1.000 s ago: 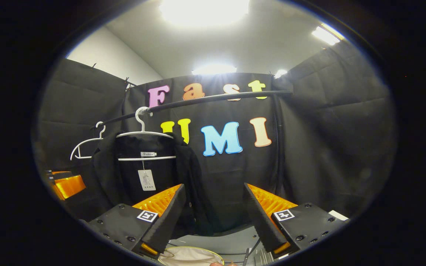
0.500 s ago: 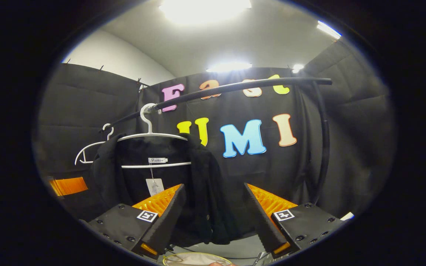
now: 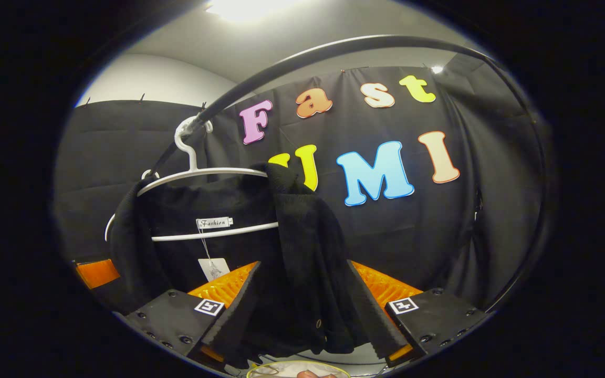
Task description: Grasp the clothes on the hanger with both hands and then place them into the laundry hamper below.
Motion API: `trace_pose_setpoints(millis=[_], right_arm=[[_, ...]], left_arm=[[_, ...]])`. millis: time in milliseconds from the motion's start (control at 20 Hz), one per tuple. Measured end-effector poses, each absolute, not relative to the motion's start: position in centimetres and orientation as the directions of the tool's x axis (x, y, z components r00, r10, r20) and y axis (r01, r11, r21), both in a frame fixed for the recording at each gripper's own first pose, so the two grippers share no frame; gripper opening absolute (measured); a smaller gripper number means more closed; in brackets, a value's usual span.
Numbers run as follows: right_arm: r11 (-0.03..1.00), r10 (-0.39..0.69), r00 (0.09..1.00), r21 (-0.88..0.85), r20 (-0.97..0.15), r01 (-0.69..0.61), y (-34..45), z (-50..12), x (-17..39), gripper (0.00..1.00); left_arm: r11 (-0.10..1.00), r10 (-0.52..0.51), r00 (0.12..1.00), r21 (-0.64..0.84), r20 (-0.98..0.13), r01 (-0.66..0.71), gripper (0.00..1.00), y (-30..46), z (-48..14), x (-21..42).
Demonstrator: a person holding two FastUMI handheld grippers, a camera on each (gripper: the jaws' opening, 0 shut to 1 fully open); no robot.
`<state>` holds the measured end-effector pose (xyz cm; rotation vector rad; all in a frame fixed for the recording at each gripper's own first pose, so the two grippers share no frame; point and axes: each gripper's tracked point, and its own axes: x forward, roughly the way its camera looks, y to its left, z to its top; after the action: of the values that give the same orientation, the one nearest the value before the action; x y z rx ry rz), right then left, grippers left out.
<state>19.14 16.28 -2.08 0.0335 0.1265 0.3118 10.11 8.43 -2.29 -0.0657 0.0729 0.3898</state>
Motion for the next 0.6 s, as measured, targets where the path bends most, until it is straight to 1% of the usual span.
trace_pose_setpoints(millis=[100,300,600], right_arm=[[0.946,0.324,0.933,0.072,-0.155,-0.317,16.8,-3.2,20.8,0.98],[0.935,0.351,0.924,0.104,-0.151,-0.338,17.4,-4.0,23.4,0.98],[0.931,0.341,0.933,0.181,-0.117,-0.317,17.5,-2.9,25.6,0.98]], left_arm=[[0.914,0.400,0.912,-0.041,-0.092,-0.404,0.91,8.2,-3.1,12.3],[0.884,0.462,0.879,-0.024,-0.116,-0.467,0.91,8.8,-4.4,13.5],[0.879,0.455,0.884,-0.104,-0.105,-0.465,0.91,8.8,-5.3,15.3]])
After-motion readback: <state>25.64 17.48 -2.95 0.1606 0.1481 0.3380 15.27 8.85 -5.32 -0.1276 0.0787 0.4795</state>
